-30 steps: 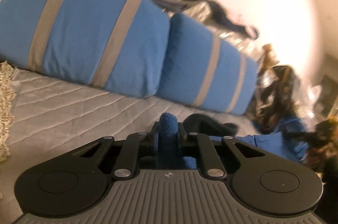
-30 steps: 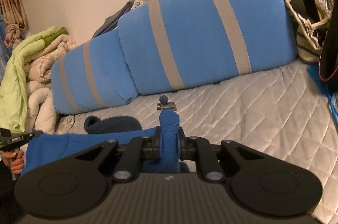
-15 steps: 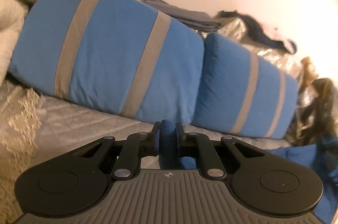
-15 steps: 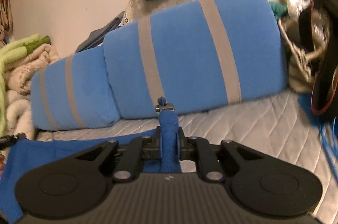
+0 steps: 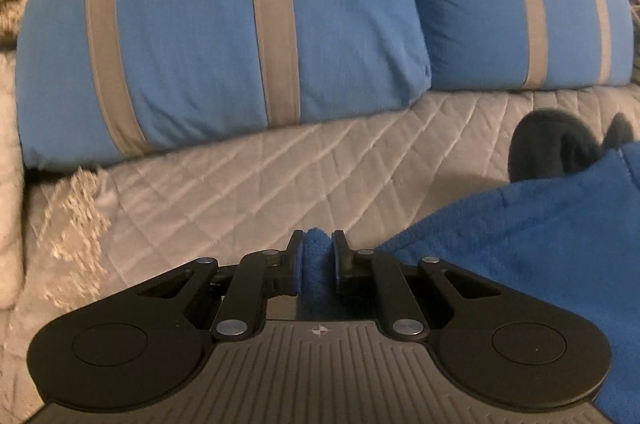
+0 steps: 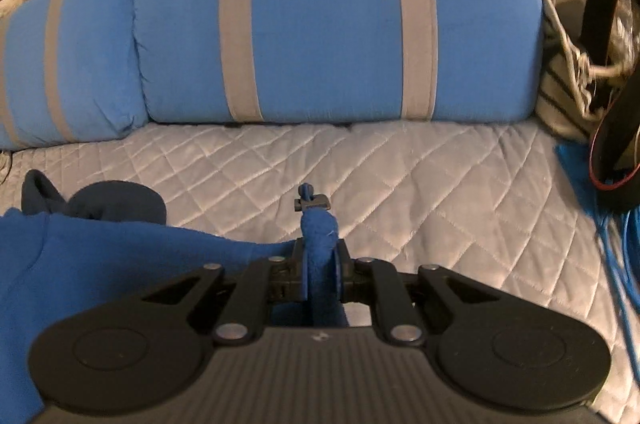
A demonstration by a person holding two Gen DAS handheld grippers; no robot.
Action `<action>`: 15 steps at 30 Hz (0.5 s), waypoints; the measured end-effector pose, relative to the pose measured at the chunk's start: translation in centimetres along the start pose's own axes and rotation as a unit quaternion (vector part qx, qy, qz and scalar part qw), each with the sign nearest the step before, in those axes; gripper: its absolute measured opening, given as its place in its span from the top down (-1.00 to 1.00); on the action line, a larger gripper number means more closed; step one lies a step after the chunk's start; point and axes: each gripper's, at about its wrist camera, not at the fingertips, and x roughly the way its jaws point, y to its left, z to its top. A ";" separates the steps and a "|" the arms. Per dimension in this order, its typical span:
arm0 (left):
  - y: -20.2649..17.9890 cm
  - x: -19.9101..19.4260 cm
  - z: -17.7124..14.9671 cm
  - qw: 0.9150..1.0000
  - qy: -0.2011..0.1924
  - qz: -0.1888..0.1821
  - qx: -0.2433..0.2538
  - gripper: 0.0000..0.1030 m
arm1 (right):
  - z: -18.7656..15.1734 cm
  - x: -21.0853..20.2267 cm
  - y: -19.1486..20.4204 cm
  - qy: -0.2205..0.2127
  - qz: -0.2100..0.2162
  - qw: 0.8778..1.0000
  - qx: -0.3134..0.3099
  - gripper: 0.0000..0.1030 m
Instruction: Fold clothes
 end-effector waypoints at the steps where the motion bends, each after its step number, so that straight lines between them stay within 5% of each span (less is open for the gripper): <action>1: 0.4 -0.8 0.1 1.000 -0.010 -0.009 -0.008 0.73 | -0.1 0.1 0.1 0.002 -0.001 1.000 -0.004 0.76; 5: 2.3 -4.3 0.6 0.996 -0.044 -0.063 -0.045 0.73 | -0.3 -0.7 -0.2 0.015 0.015 1.000 -0.007 0.77; 8: 3.9 -5.6 0.6 0.992 -0.035 -0.096 -0.074 0.73 | -0.4 -1.6 -0.5 0.026 0.035 0.999 -0.006 0.77; 12: 2.6 -4.1 0.3 0.996 0.007 -0.073 -0.042 0.73 | -0.4 -2.8 -1.0 0.040 0.062 0.997 -0.004 0.75; 14: 1.4 -3.2 0.1 0.998 0.025 -0.054 -0.015 0.73 | -0.3 -2.7 -0.4 0.037 0.043 0.998 -0.004 0.08; 15: 1.3 -2.9 0.0 0.998 0.027 -0.051 -0.013 0.73 | -0.2 -2.7 0.0 0.035 0.031 0.999 -0.005 -0.04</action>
